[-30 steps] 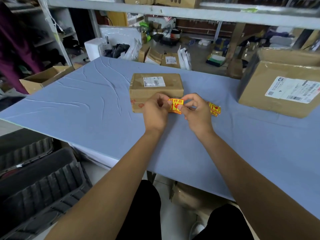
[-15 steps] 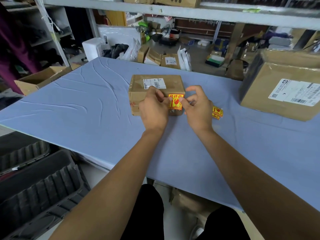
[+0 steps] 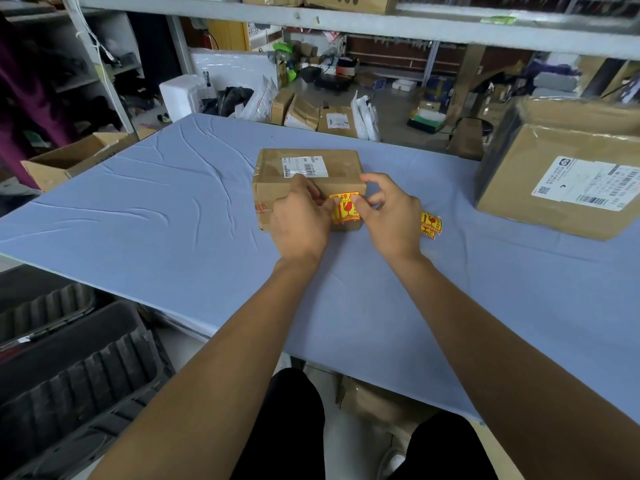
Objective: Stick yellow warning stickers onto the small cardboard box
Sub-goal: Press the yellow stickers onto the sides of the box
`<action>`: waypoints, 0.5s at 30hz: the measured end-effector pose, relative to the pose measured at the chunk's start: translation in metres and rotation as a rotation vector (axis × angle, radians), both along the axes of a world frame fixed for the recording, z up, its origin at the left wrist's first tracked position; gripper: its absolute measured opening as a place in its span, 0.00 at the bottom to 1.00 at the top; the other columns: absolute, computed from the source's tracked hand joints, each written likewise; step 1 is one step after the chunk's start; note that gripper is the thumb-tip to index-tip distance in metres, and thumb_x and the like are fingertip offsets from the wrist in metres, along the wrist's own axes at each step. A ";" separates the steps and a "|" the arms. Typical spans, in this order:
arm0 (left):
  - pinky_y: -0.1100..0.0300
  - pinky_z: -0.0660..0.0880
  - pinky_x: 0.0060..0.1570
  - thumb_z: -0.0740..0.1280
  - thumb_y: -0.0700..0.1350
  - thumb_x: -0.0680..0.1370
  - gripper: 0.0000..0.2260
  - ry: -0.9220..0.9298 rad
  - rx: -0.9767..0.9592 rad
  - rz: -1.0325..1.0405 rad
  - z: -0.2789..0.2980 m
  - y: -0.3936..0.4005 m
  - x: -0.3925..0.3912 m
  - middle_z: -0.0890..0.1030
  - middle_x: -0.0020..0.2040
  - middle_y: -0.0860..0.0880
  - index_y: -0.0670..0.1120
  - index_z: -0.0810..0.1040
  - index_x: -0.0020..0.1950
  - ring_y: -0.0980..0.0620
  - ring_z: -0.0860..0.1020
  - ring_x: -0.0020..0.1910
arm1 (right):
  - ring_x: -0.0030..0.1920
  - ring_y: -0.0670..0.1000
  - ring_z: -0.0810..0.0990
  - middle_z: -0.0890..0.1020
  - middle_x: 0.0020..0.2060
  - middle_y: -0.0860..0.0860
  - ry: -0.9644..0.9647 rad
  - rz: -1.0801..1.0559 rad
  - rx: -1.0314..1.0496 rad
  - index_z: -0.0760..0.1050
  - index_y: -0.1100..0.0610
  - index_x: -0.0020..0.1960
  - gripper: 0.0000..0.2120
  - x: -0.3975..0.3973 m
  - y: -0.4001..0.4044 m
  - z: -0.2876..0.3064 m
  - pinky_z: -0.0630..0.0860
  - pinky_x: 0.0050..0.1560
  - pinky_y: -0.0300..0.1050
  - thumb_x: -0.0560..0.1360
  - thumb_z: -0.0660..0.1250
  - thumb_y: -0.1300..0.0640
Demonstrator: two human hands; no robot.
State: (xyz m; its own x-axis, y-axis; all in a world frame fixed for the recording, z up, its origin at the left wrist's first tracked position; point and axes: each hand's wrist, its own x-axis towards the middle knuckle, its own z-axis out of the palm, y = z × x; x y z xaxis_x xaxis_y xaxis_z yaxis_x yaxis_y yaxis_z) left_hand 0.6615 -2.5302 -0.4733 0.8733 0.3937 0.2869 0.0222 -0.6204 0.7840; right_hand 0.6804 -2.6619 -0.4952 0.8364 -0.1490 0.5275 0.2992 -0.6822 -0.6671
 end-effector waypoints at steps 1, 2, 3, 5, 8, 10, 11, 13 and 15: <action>0.54 0.74 0.45 0.73 0.55 0.73 0.14 0.026 0.068 0.019 0.002 0.001 -0.001 0.84 0.42 0.47 0.46 0.77 0.48 0.41 0.81 0.48 | 0.41 0.52 0.84 0.87 0.38 0.51 -0.003 -0.005 -0.037 0.78 0.50 0.61 0.16 0.000 -0.001 0.001 0.80 0.47 0.49 0.74 0.69 0.49; 0.54 0.72 0.45 0.72 0.57 0.73 0.15 0.042 0.118 0.050 0.004 0.004 -0.002 0.84 0.44 0.45 0.47 0.77 0.47 0.41 0.81 0.49 | 0.40 0.52 0.84 0.86 0.37 0.50 -0.001 -0.005 -0.073 0.77 0.50 0.61 0.16 0.000 -0.002 0.002 0.80 0.45 0.48 0.74 0.68 0.48; 0.54 0.71 0.45 0.71 0.58 0.73 0.15 0.031 0.143 0.080 0.004 0.006 -0.003 0.84 0.45 0.44 0.47 0.77 0.46 0.41 0.80 0.50 | 0.39 0.51 0.82 0.84 0.37 0.49 0.006 0.000 -0.106 0.77 0.49 0.61 0.16 0.000 -0.003 0.004 0.79 0.43 0.47 0.74 0.68 0.48; 0.51 0.72 0.49 0.72 0.57 0.72 0.15 -0.074 0.169 0.105 0.000 0.012 -0.003 0.83 0.48 0.44 0.46 0.78 0.45 0.40 0.77 0.54 | 0.39 0.48 0.77 0.78 0.39 0.47 0.016 0.012 -0.156 0.75 0.49 0.62 0.17 0.000 -0.005 0.004 0.74 0.38 0.45 0.74 0.69 0.48; 0.42 0.70 0.59 0.73 0.61 0.69 0.21 -0.184 0.313 0.123 -0.015 0.014 0.001 0.77 0.60 0.41 0.47 0.78 0.53 0.36 0.71 0.64 | 0.43 0.49 0.76 0.76 0.46 0.49 0.022 0.049 -0.132 0.74 0.50 0.62 0.19 -0.001 -0.005 -0.001 0.73 0.38 0.46 0.73 0.70 0.48; 0.38 0.64 0.67 0.70 0.68 0.68 0.28 -0.146 0.362 0.121 -0.022 0.013 0.006 0.70 0.70 0.39 0.50 0.76 0.60 0.34 0.65 0.72 | 0.48 0.52 0.80 0.79 0.53 0.51 0.009 0.066 -0.080 0.73 0.51 0.62 0.19 -0.001 -0.003 -0.002 0.78 0.42 0.49 0.74 0.69 0.46; 0.36 0.60 0.69 0.68 0.71 0.68 0.31 -0.106 0.356 0.103 -0.023 0.013 0.008 0.66 0.74 0.39 0.52 0.74 0.63 0.34 0.61 0.75 | 0.50 0.52 0.82 0.80 0.55 0.52 -0.002 0.069 -0.061 0.74 0.52 0.61 0.18 0.000 -0.002 -0.003 0.79 0.44 0.50 0.74 0.68 0.46; 0.34 0.58 0.71 0.65 0.73 0.68 0.34 -0.048 0.294 0.070 -0.024 0.011 0.013 0.61 0.77 0.40 0.53 0.72 0.65 0.34 0.55 0.78 | 0.49 0.52 0.83 0.80 0.57 0.52 -0.015 0.088 -0.018 0.74 0.53 0.60 0.15 0.003 -0.001 -0.005 0.80 0.46 0.54 0.76 0.67 0.48; 0.33 0.60 0.70 0.64 0.73 0.69 0.33 -0.050 0.229 0.060 -0.024 0.010 0.016 0.61 0.77 0.41 0.53 0.72 0.66 0.33 0.56 0.76 | 0.50 0.50 0.83 0.80 0.58 0.52 0.001 0.122 0.048 0.74 0.53 0.60 0.13 0.004 -0.003 -0.007 0.82 0.44 0.55 0.77 0.67 0.51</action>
State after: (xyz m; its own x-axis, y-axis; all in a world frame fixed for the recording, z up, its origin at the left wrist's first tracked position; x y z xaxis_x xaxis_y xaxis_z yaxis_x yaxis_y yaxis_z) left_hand 0.6779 -2.5203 -0.4971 0.8330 0.3638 0.4169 0.0290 -0.7811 0.6237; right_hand 0.6847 -2.6645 -0.5022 0.8503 -0.0711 0.5215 0.3773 -0.6085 -0.6982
